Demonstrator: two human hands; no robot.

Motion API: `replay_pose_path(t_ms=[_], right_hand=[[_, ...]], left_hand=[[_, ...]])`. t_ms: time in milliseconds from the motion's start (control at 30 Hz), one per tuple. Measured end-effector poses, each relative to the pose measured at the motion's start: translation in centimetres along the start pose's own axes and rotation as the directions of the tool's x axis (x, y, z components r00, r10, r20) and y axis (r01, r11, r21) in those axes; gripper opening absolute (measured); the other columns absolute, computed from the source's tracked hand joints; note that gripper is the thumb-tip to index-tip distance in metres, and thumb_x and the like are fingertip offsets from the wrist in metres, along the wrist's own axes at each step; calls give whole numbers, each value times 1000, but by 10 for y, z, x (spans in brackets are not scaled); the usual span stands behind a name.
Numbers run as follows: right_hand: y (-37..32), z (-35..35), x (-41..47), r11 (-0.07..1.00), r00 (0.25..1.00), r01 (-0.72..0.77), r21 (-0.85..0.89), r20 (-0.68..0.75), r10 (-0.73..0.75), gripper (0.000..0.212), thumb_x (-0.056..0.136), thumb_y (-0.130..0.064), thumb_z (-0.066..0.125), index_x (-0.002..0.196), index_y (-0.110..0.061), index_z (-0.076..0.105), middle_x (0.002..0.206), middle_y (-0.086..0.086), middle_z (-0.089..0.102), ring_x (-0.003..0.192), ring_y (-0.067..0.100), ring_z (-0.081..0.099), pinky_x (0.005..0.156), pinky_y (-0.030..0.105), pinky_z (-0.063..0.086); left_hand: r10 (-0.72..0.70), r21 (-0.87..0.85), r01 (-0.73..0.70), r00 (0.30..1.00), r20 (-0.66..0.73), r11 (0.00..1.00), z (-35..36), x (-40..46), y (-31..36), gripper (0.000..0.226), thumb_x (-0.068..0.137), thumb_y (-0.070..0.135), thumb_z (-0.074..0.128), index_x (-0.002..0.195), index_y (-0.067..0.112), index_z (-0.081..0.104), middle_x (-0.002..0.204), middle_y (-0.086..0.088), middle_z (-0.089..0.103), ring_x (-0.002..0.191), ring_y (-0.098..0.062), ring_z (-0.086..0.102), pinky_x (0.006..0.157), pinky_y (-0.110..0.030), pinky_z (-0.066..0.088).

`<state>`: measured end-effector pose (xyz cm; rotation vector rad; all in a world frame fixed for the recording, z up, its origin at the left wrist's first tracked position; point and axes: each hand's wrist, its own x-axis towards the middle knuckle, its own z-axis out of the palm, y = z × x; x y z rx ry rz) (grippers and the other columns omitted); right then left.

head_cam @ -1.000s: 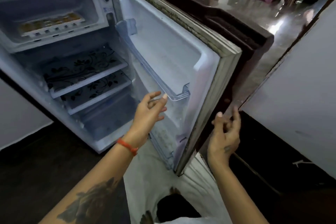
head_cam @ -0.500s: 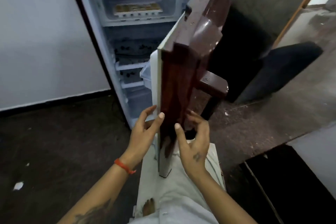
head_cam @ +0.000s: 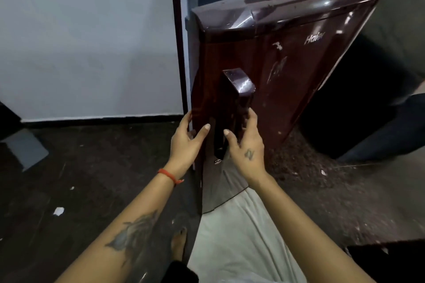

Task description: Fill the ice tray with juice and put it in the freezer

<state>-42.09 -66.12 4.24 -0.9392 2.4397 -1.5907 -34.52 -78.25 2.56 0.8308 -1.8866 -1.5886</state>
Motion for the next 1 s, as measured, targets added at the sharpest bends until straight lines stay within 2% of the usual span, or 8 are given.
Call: replay_pose_path(t_ms=[100,167,233,333,600,833,933,1000], right_hand=[[-2,31,26,1000,999,0,-23,-35,-1,60,90,-24,60,140,-19,29,132,4,55,120,17,52,92,21,40],[-8,50,45,1000,998,-8,-28,-62,6,58,90,-23,60,139,-20,30,129,3,57,117,16,55,90,21,43],[-12,68,62,999,996,-10,-43,-86,7,56,90,-22,61,138,-21,31,124,2,59,111,15,58,86,22,46],[-20,94,90,997,993,-29,-71,-112,20,56,90,-21,60,138,-20,31,123,4,60,109,17,60,87,34,52],[-32,140,151,983,977,-99,-152,-203,67,54,90,-20,60,136,-12,34,121,9,61,106,26,62,84,45,53],[-30,150,162,972,974,-150,-183,-198,113,56,90,-21,58,139,-15,30,126,10,59,110,27,61,87,44,52],[-22,144,149,963,980,-180,-200,-120,158,59,91,-23,58,141,-17,28,133,13,53,116,29,55,90,39,49],[-5,141,123,942,970,-241,-235,-72,231,57,91,-28,56,141,-18,28,132,12,52,116,28,54,86,34,44]], left_hand=[[24,34,-23,999,-31,999,-12,39,-15,59,86,29,64,140,26,40,121,14,54,108,-1,53,82,-3,40],[32,52,-30,999,-38,998,-21,69,-20,57,86,28,64,139,25,42,117,13,55,104,-1,55,76,3,39],[27,58,-25,999,-38,998,-27,96,-25,58,86,28,64,140,23,42,117,14,53,105,-2,55,80,-2,40],[26,64,-25,1000,-2,998,-35,136,-29,58,87,30,63,140,22,41,119,17,49,111,-6,54,89,-17,42],[-12,107,-3,990,140,994,-43,208,-34,61,90,36,58,144,26,33,143,3,47,124,-20,51,103,-41,44],[-11,141,-14,984,177,990,-43,222,-34,60,93,36,52,147,25,28,145,1,46,127,-18,49,106,-38,40],[-1,124,-11,995,102,992,-38,207,-40,57,92,31,54,144,21,33,144,0,45,126,-19,48,101,-25,36],[-94,172,89,995,18,981,-34,187,-49,58,92,32,54,144,16,33,146,-6,42,126,-24,48,94,-24,34]])
